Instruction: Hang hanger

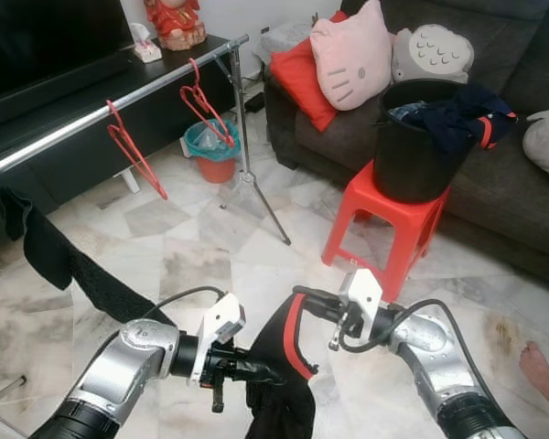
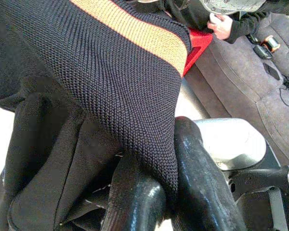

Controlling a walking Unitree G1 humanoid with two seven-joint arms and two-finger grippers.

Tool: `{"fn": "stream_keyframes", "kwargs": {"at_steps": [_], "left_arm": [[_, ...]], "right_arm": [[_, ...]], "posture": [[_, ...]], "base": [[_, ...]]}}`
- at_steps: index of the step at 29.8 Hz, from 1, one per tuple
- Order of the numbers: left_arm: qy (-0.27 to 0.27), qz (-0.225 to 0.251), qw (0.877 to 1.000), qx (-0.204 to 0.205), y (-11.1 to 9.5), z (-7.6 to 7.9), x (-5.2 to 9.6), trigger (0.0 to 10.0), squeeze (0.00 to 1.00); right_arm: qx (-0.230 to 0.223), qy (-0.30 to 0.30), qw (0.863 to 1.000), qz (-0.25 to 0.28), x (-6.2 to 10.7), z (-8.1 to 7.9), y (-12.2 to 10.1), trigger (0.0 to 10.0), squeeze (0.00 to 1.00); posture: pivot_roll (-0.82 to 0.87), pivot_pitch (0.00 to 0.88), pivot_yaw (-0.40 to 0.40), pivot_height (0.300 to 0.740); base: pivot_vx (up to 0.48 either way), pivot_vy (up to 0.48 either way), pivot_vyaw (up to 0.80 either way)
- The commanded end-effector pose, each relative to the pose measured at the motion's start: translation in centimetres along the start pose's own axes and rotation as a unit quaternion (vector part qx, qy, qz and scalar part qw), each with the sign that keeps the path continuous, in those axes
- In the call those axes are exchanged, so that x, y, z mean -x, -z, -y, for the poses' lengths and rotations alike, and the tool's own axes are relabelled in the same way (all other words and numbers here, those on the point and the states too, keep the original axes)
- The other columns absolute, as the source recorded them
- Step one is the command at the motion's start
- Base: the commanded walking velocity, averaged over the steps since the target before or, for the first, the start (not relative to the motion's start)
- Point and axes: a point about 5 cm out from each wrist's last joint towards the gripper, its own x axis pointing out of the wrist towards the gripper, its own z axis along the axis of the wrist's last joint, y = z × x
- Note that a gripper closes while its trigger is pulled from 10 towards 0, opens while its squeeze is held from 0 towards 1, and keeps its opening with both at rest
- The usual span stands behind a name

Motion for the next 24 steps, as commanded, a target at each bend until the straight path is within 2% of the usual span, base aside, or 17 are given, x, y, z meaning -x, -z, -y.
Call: {"fn": "stream_keyframes", "kwargs": {"at_steps": [1, 3, 5, 11, 12, 13, 17, 24], "left_arm": [[0.006, -0.015, 1.0, 0.019, 1.2, 0.2, 0.2, 10.0, 0.0], [0.006, -0.015, 1.0, 0.018, 1.2, 0.2, 0.2, 10.0, 0.0], [0.007, -0.015, 1.0, 0.018, 1.2, 0.2, 0.1, 10.0, 0.0], [0.008, -0.015, 1.0, 0.018, 1.2, 0.3, 0.2, 10.0, 0.0], [0.008, -0.015, 1.0, 0.018, 1.2, 0.3, 0.2, 10.0, 0.0], [0.008, -0.015, 1.0, 0.019, 1.2, 0.3, 0.2, 10.0, 0.0], [0.008, -0.015, 1.0, 0.018, 1.2, 0.3, 0.2, 10.0, 0.0], [0.008, -0.015, 1.0, 0.017, 1.1, 0.2, 0.2, 10.0, 0.0]], "right_arm": [[-0.001, 0.029, 1.0, 0.011, 0.9, 0.9, -0.5, 9.8, 0.0], [-0.007, 0.016, 1.0, 0.002, 0.8, 0.6, -0.2, 10.0, 0.0], [-0.02, -0.028, 0.999, -0.01, 0.9, -0.2, 0.3, 10.0, 0.0], [-0.029, -0.047, 0.998, -0.018, 0.9, -0.4, 0.4, 10.0, 0.0], [-0.029, -0.048, 0.998, -0.018, 0.9, -0.4, 0.4, 10.0, 0.15], [-0.036, -0.053, 0.998, -0.016, 0.9, -0.5, 0.4, 10.0, 1.0], [-0.035, -0.062, 0.997, -0.014, 0.8, -0.6, 0.3, 10.0, 1.0], [-0.025, -0.103, 0.994, -0.041, 1.1, -1.2, 0.7, 10.0, 1.0]], "posture": [[0.02, 0.054, 0.056, 0.74], [0.02, 0.054, 0.056, 0.74], [0.02, 0.054, 0.056, 0.74], [0.03, 0.054, 0.056, 0.74], [0.03, 0.055, 0.056, 0.74], [0.03, 0.055, 0.056, 0.74], [0.03, 0.055, 0.056, 0.74], [0.03, 0.052, 0.056, 0.74]], "base": [[0.0, 0.0, 0.0], [0.0, 0.0, 0.0], [0.0, 0.0, 0.0], [0.0, 0.0, 0.0], [0.0, 0.0, 0.0], [0.0, 0.0, 0.0], [0.0, 0.0, 0.0], [0.0, 0.0, 0.0]]}}
